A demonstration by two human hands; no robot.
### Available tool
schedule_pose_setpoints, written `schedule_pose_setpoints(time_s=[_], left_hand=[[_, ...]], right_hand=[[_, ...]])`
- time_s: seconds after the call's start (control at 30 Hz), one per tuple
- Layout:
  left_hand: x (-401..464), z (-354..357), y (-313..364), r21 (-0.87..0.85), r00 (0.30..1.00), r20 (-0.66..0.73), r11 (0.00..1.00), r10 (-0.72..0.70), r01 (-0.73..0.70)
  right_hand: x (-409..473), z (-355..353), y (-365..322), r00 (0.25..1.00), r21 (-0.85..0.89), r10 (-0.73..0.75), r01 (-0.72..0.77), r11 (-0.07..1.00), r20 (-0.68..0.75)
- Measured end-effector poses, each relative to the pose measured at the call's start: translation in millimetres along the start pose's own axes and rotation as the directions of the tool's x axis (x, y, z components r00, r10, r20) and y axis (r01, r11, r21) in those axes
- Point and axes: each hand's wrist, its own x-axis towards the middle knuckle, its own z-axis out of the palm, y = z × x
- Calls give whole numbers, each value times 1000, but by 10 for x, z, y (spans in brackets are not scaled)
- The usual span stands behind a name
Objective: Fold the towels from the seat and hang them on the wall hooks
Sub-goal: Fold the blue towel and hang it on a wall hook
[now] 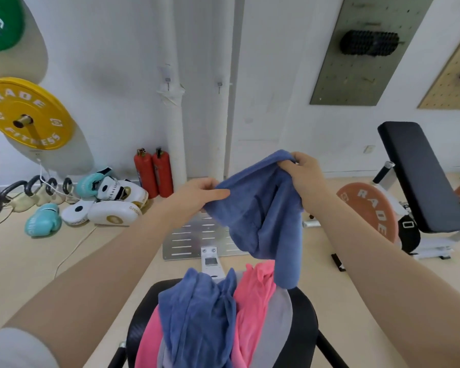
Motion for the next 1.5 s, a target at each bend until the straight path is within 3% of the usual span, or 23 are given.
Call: schedule_pose_setpoints(time_s=[0.07, 0.17, 0.27, 0.37, 0.5, 0.57, 0.63, 0.73, 0.77, 0.83, 0.97, 1.07, 1.17, 1.23, 1.3, 1.37, 1.43, 1.5], left_hand=[[9, 29, -49, -245, 999, -40, 969, 4, -14], [-27, 107, -5, -534, 999, 4, 844, -53, 47], [-117, 124, -48, -546, 979, 12, 819, -203, 177], [-356, 58, -159, -489, 953, 160, 818, -258, 303], [-749, -3, -251, -524, 938, 318, 799, -139, 296], [-860, -35, -340, -492, 935, 337, 825, -113, 277], [-889, -80, -561, -347, 948, 260, 898, -185, 270], [-890, -192, -1177, -10, 918, -131, 927, -374, 376], [-918, -208, -1382, 93, 893, -209, 901, -398, 424], [-991, -187, -1716, 247, 884, -268, 859, -383, 447], [-1002, -85, -2015, 445, 890, -330, 779, -316, 441], [-945, -19, -1982, 282, 873, -398, 867, -284, 410], [-967, 21, -1904, -36, 851, -454, 960, -265, 279], [-993, -4, -1994, -25, 772, -576, 951, -267, 309], [-1046, -52, -2178, 119, 683, -664, 859, -303, 497], [-1096, -38, -2343, 284, 661, -670, 707, -337, 648], [-1143, 31, -2459, 414, 719, -618, 646, -318, 641], [-1171, 81, -2516, 456, 759, -582, 654, -294, 603]], right_hand=[[56, -87, 85, 997, 37, 83, -83, 996, 6], [8, -149, 184, 965, -38, 156, -151, 988, 210], [-132, -175, 230, 895, -65, 202, -192, 979, 397], [-305, -194, 274, 804, -50, 287, -308, 950, 521], [-625, -194, 293, 561, -122, 392, -456, 881, 729], [-723, -168, 359, 510, -201, 440, -456, 867, 739], [-801, -81, 512, 604, -282, 484, -402, 871, 634], [-891, 26, 951, 854, -538, 417, -202, 819, 313], [-931, 38, 1122, 884, -603, 403, -192, 774, 237], [-1021, 41, 1468, 889, -712, 427, -192, 676, 166], [-1054, -42, 1882, 866, -837, 465, -109, 536, 185], [-913, -170, 2020, 825, -840, 501, -62, 539, 260], [-805, -296, 1975, 833, -609, 520, -316, 728, 189], [-702, -359, 2028, 853, -508, 516, -410, 758, 81], [-660, -308, 2110, 907, -757, 420, -256, 601, 27], [-752, -153, 2191, 950, -902, 293, -31, 430, 107], [-905, 120, 2295, 921, -862, 225, 183, 473, 319], [-1091, 427, 2337, 813, -791, 252, 356, 498, 525]])
